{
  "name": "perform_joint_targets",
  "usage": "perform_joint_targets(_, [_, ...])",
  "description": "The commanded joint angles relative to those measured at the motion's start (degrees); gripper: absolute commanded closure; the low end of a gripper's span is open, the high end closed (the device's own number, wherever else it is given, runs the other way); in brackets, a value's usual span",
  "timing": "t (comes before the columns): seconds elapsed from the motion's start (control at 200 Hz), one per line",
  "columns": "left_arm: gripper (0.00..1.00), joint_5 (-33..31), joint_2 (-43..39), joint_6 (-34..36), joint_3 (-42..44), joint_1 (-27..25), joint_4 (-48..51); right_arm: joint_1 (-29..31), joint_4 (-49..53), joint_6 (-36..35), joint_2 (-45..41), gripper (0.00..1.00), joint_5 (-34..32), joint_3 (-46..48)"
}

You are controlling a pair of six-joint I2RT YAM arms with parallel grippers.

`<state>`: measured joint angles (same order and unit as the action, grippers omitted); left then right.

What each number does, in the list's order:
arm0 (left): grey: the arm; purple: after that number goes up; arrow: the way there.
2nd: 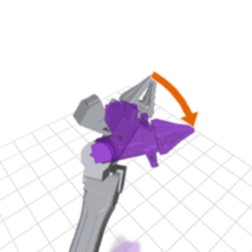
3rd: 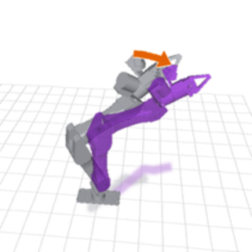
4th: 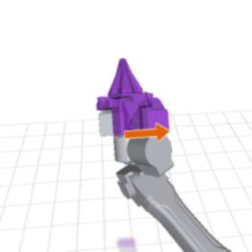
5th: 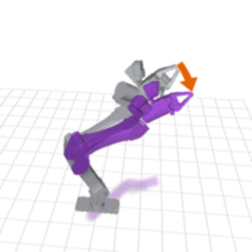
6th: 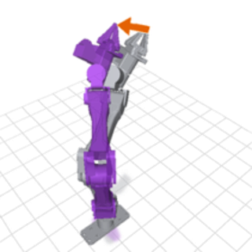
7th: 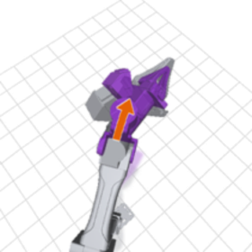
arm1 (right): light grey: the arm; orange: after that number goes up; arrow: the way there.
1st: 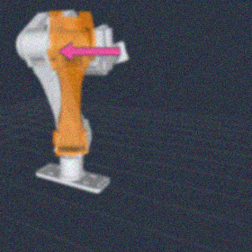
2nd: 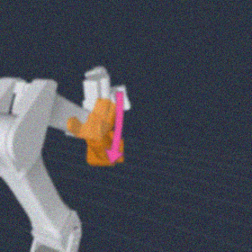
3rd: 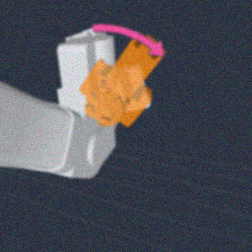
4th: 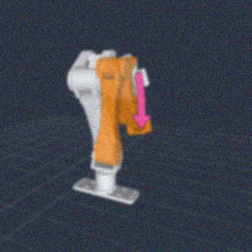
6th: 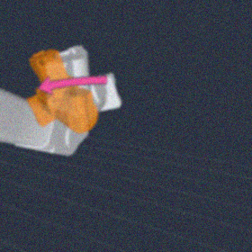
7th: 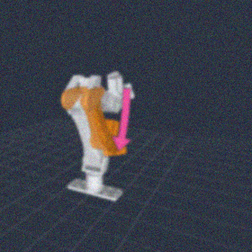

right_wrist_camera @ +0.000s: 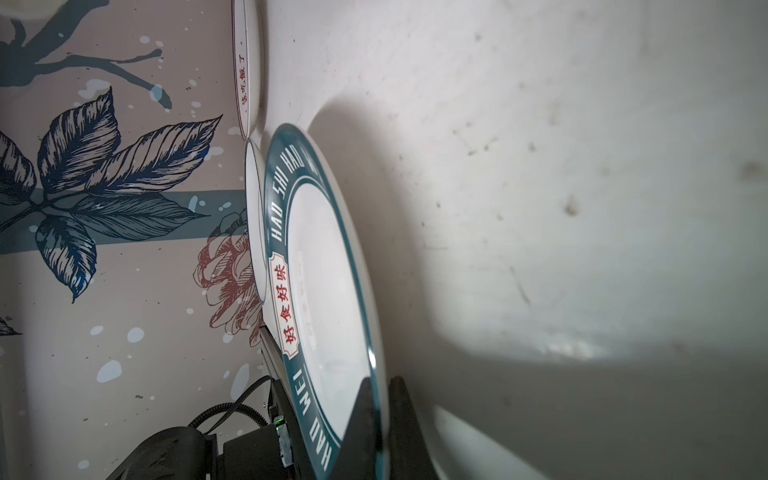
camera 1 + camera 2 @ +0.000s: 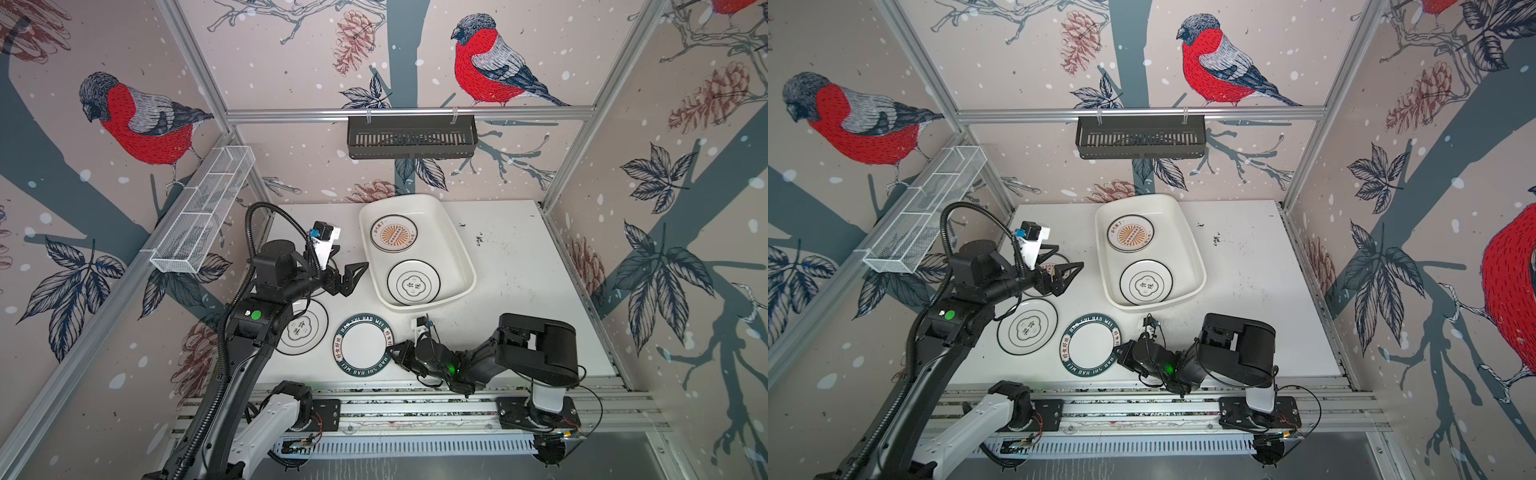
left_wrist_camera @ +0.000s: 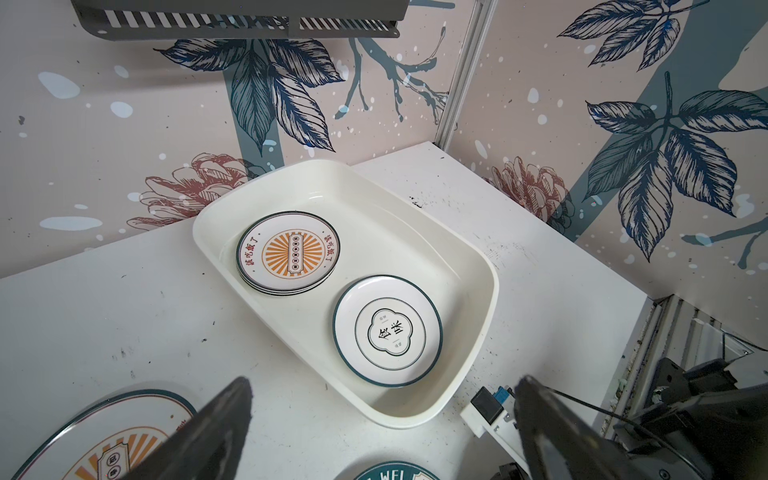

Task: Place the plates into the plastic bin on the countertop
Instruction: 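Tilt the gripped green-rimmed plate upright with the right gripper, then carry the green-rimmed plate with the right gripper into the bin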

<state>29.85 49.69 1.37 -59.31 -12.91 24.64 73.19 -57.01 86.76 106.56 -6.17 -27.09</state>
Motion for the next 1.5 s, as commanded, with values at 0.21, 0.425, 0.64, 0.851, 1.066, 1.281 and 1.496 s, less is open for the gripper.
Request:
perform_joint_targets(0.21, [0.02, 0.2, 0.1, -0.4, -0.7, 0.0, -1.0, 1.3, -2.4, -1.2, -1.5, 0.98, -0.1, 0.2])
perform_joint_targets(0.425, [0.02, -0.1, 0.1, -0.4, -1.3, 0.0, -0.9, 1.5, -0.3, -1.6, -3.6, 0.98, -0.2, 0.4])
perform_joint_targets(0.64, [0.02, -1.2, 0.4, 0.6, -1.6, 0.0, -1.1, 2.4, 3.8, -3.3, -6.6, 0.98, 0.3, 0.2])
perform_joint_targets(0.851, [0.03, -5.1, 1.2, 1.4, -1.8, 0.0, -1.7, 4.5, 9.8, -5.9, -8.5, 0.98, 0.2, -2.1])
perform_joint_targets(1.066, [0.03, -6.6, 2.9, 2.2, -3.1, 0.0, -0.8, 5.1, 12.1, -6.8, -11.0, 0.98, 0.1, -2.8])
perform_joint_targets(1.281, [0.03, -6.3, 2.7, 2.5, -6.8, 0.1, 0.9, 4.9, 19.1, -10.0, -14.4, 0.98, 1.5, -6.6])
perform_joint_targets(1.496, [0.03, -6.2, 3.1, 1.6, -9.5, 0.0, 2.3, 2.6, 23.3, -12.2, -18.3, 0.98, 3.9, -8.2])
